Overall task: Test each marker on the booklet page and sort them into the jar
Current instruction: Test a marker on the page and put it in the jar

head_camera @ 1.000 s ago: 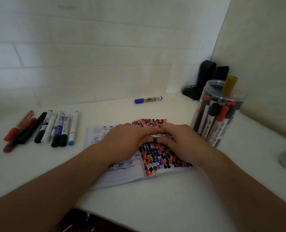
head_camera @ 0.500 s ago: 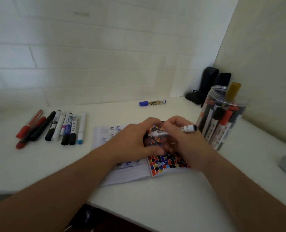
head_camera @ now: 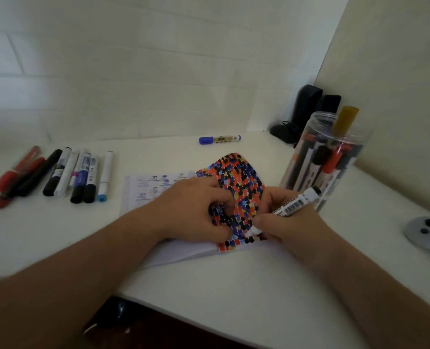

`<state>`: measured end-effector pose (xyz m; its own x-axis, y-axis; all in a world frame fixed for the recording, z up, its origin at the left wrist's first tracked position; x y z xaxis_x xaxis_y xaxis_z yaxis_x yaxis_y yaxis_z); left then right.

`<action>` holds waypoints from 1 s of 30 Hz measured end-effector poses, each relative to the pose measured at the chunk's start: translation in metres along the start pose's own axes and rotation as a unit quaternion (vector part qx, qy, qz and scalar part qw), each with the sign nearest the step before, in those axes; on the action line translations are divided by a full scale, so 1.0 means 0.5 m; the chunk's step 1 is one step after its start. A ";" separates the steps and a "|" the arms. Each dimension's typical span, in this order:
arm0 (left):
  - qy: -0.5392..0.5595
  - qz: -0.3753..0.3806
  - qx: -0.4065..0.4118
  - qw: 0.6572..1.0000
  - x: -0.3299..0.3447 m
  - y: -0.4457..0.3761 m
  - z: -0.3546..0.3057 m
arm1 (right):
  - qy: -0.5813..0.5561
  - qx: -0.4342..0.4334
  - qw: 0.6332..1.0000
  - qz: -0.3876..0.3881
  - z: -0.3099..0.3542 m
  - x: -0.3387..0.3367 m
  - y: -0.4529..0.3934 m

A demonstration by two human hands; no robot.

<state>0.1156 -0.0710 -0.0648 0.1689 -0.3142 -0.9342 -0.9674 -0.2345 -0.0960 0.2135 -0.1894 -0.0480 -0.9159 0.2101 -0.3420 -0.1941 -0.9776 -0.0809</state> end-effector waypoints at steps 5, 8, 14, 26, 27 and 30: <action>-0.015 0.005 -0.006 1.000 0.003 -0.002 -0.006 | 0.007 0.021 0.999 -0.045 -0.016 0.001 0.004; -0.019 0.014 -0.006 1.000 0.004 -0.004 -0.008 | 0.015 0.027 0.998 -0.061 -0.025 -0.003 0.002; -0.002 0.017 -0.003 1.000 0.004 -0.003 -0.010 | 0.053 0.032 0.996 -0.059 -0.026 0.003 -0.003; 0.001 0.024 -0.004 1.000 0.004 -0.007 -0.009 | 0.081 0.034 0.994 -0.068 -0.030 -0.003 -0.003; 0.002 0.025 -0.004 1.000 0.004 -0.007 -0.008 | 0.080 0.036 0.994 -0.065 -0.030 -0.002 -0.003; -0.002 0.029 -0.006 1.000 0.005 -0.006 -0.008 | 0.093 0.029 0.994 -0.050 -0.024 0.009 -0.004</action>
<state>0.1198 -0.0748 -0.0656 0.1123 -0.3242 -0.9393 -0.9729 -0.2280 -0.0376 0.2141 -0.1867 -0.0605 -0.8113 0.2978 -0.5032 -0.3053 -0.9497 -0.0697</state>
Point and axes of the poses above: each hand's wrist, its own y-axis away from the middle knuckle, its own x-axis out of the palm, z = x × y, the point moved 9 cm from there along -y, towards the middle knuckle, and after that the axes turned 8 degrees about z, right-handed, at the moved point
